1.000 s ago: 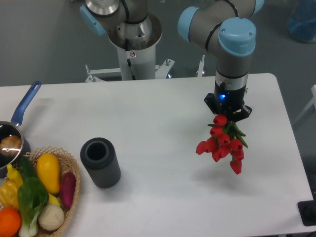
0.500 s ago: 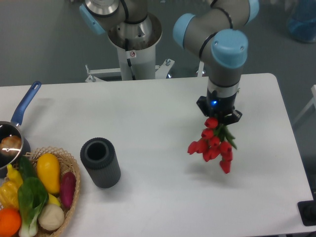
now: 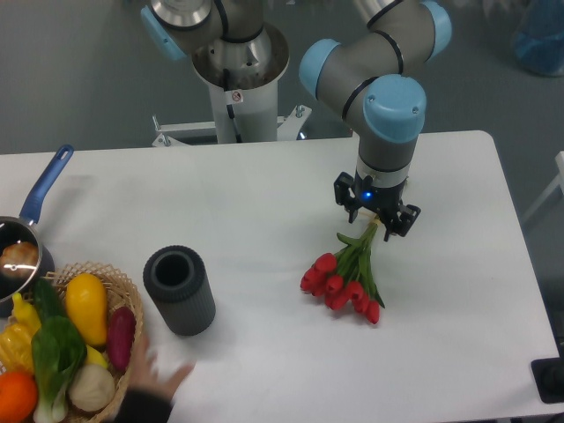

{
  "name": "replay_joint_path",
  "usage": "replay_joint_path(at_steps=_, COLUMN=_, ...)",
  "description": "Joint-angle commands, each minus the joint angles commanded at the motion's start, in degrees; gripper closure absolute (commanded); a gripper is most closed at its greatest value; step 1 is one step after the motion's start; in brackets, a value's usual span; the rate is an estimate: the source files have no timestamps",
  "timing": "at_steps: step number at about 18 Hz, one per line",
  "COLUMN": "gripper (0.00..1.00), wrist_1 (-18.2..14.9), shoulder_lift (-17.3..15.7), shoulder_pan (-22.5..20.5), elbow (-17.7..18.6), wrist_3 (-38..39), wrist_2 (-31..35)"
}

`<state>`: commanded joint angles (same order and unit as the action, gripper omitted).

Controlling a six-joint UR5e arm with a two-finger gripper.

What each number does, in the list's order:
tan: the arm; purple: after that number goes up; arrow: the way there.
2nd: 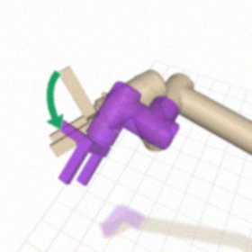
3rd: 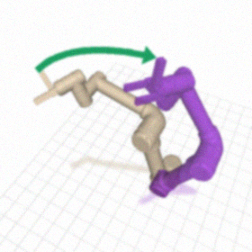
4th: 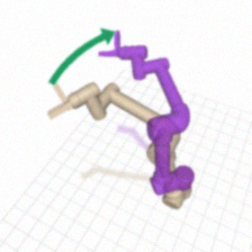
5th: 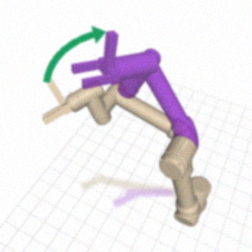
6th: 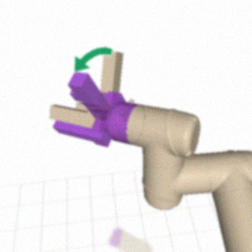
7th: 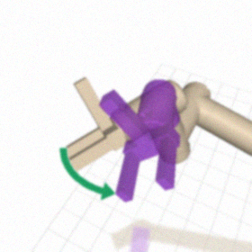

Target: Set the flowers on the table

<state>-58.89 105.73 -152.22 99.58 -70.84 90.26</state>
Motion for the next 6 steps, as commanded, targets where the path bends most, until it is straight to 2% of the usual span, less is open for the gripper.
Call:
replay_joint_path(at_steps=2, gripper=0.00, wrist_1=0.26, shoulder_lift=-0.17, shoulder_pan=-1.58, elbow=-0.43, wrist_3=-0.35, wrist_2=-0.09)
replay_joint_path(at_steps=4, gripper=0.00, wrist_1=2.28, shoulder_lift=-0.09, shoulder_pan=-2.90, elbow=-1.22, wrist_3=-1.31, wrist_2=-0.09)
replay_joint_path(at_steps=6, gripper=0.00, wrist_1=2.90, shoulder_lift=0.09, shoulder_pan=-4.13, elbow=-1.58, wrist_3=-1.58, wrist_2=-0.09)
